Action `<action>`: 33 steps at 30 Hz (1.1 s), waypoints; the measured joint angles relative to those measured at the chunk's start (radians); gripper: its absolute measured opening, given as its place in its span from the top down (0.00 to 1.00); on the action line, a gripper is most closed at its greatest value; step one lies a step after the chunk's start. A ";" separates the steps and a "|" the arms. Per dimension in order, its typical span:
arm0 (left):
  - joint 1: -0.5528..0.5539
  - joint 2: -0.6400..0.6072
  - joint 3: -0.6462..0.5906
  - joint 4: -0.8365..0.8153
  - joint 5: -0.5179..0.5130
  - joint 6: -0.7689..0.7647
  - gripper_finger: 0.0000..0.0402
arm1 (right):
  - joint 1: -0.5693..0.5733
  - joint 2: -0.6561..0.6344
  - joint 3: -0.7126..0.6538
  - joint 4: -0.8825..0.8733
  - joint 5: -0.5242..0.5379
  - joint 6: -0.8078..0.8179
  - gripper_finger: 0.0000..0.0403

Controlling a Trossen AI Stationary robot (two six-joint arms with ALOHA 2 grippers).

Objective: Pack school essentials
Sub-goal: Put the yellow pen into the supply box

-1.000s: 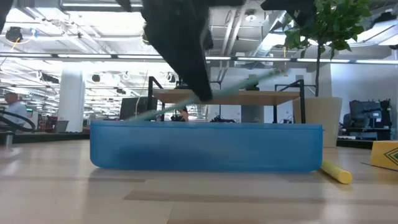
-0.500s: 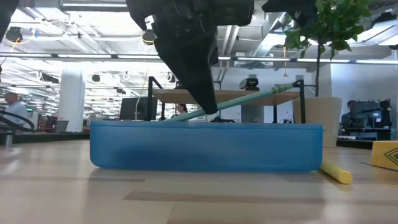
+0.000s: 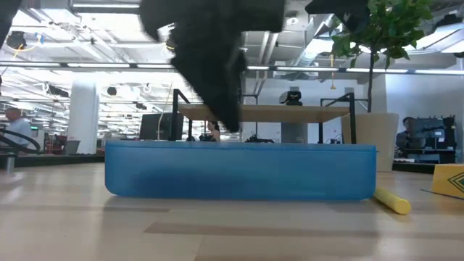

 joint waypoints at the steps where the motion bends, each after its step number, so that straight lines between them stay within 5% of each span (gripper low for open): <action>1: -0.003 -0.014 -0.001 -0.044 -0.029 -0.017 0.61 | 0.001 0.000 0.000 0.000 0.000 0.000 0.70; 8: -0.107 -0.220 -0.085 -0.087 -0.279 -0.114 0.63 | 0.005 0.000 0.000 -0.001 -0.011 0.008 0.70; 20: -0.274 -0.692 -0.790 0.828 -0.314 -0.073 0.68 | 0.007 0.000 0.000 -0.059 -0.119 -0.049 0.70; 26: -0.287 -0.855 -1.005 1.235 -0.313 0.084 0.68 | 0.013 0.000 0.000 -0.080 -0.150 -0.047 0.70; 33: -0.288 -0.932 -1.139 1.426 -0.255 0.136 0.68 | 0.033 0.060 0.001 -0.065 -0.161 -0.059 0.68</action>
